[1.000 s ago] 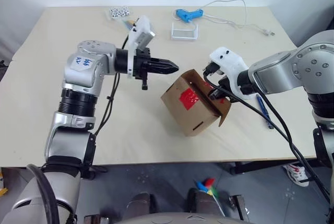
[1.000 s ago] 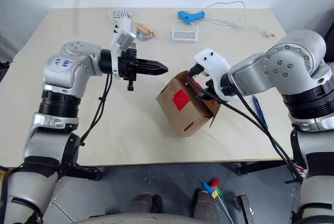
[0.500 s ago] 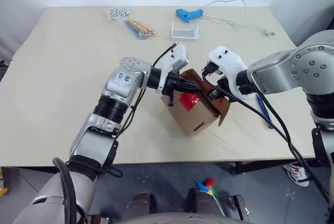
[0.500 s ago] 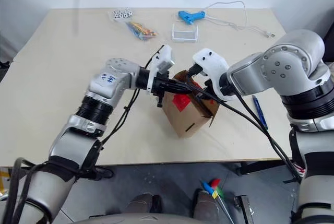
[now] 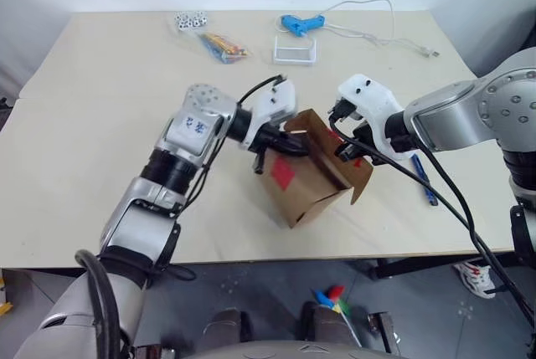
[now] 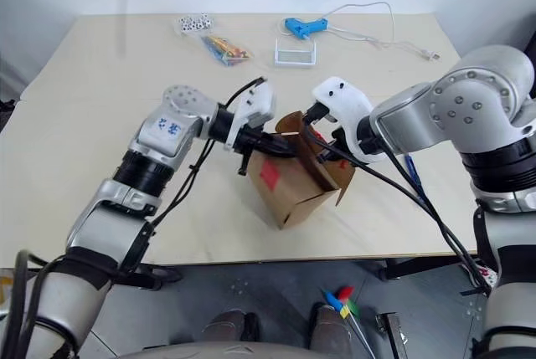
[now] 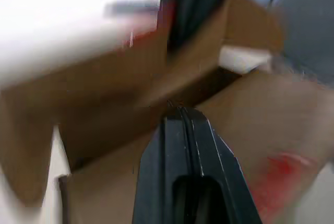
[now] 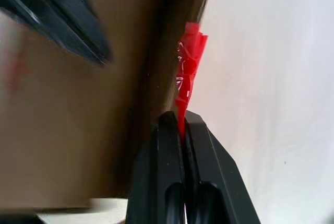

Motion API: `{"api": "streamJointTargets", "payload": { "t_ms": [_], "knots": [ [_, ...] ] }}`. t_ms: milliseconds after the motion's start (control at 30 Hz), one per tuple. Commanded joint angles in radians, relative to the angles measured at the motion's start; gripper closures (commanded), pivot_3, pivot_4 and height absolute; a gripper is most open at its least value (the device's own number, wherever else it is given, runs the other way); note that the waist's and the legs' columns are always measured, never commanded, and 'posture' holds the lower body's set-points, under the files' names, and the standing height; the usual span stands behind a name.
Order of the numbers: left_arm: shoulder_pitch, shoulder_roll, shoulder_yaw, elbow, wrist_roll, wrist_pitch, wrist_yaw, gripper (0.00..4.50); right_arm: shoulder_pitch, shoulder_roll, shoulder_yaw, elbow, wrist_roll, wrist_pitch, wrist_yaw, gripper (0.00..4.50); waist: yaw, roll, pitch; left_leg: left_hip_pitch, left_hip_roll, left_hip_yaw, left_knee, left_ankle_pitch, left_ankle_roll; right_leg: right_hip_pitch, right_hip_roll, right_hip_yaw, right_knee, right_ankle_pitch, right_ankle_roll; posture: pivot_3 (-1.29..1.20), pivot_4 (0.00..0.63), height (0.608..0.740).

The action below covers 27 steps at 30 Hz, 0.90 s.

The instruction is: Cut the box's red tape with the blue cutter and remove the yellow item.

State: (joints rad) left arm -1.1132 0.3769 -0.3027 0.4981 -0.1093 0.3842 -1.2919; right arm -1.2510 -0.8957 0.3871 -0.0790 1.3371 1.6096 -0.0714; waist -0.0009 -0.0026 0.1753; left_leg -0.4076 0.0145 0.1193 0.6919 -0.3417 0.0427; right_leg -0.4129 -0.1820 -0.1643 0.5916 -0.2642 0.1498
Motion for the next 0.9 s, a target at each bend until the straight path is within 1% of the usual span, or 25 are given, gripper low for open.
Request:
{"api": "streamJointTargets", "payload": {
  "t_ms": [33, 133, 333, 500, 667, 900],
  "knots": [
    [0.035, 0.04, -0.021, -0.085, 0.022, 0.039, -0.009, 4.5, -0.01, -0.033, -0.04, -0.014, 0.048, 0.005, -0.032, 4.48, 0.005, 0.0, 0.0, 0.0, 0.0, 0.0, 0.001, 0.0, 0.0, 0.0, 0.0, 0.0, 0.0, 0.0, 0.0, 0.0, 0.15, 0.74],
    [0.075, 0.078, -0.023, -0.162, 0.026, 0.079, -0.001, 4.5, 0.004, -0.061, -0.049, 0.0, 0.094, 0.005, -0.055, 4.48, 0.004, 0.0, 0.0, 0.0, 0.0, -0.001, 0.003, 0.0, 0.0, 0.002, 0.0, 0.0, 0.0, 0.0, 0.0, 0.0, 0.15, 0.74],
    [0.128, 0.111, -0.024, -0.256, 0.023, 0.137, 0.025, 4.5, 0.033, -0.083, -0.059, 0.013, 0.165, 0.005, -0.107, 4.48, 0.001, 0.0, 0.0, 0.0, 0.0, 0.0, 0.003, 0.0, 0.0, 0.002, 0.0, 0.001, 0.001, 0.0, 0.0, 0.0, 0.15, 0.74],
    [0.198, 0.175, 0.009, -0.38, 0.002, 0.239, 0.059, 4.5, 0.116, -0.116, -0.101, 0.041, 0.224, 0.005, -0.175, 4.48, 0.002, 0.0, 0.0, 0.0, 0.0, -0.001, 0.003, 0.0, 0.0, 0.002, 0.0, 0.001, 0.001, 0.0, 0.0, 0.0, 0.15, 0.74],
    [0.242, 0.225, 0.029, -0.485, -0.024, 0.322, 0.081, 4.5, 0.143, -0.136, -0.118, 0.039, 0.303, 0.004, -0.248, 4.48, 0.004, 0.0, 0.0, 0.001, 0.001, -0.001, 0.005, 0.0, 0.0, 0.002, 0.0, 0.001, 0.001, 0.0, 0.0, 0.0, 0.15, 0.74],
    [0.304, 0.299, 0.043, -0.596, -0.069, 0.419, 0.099, 4.5, 0.2, -0.182, -0.1, 0.044, 0.45, -0.068, -0.349, 4.48, 0.02, 0.0, 0.0, 0.001, 0.0, -0.001, 0.006, 0.0, 0.0, 0.003, 0.0, 0.002, 0.001, 0.0, 0.0, 0.0, 0.15, 0.74]
  ]
}}
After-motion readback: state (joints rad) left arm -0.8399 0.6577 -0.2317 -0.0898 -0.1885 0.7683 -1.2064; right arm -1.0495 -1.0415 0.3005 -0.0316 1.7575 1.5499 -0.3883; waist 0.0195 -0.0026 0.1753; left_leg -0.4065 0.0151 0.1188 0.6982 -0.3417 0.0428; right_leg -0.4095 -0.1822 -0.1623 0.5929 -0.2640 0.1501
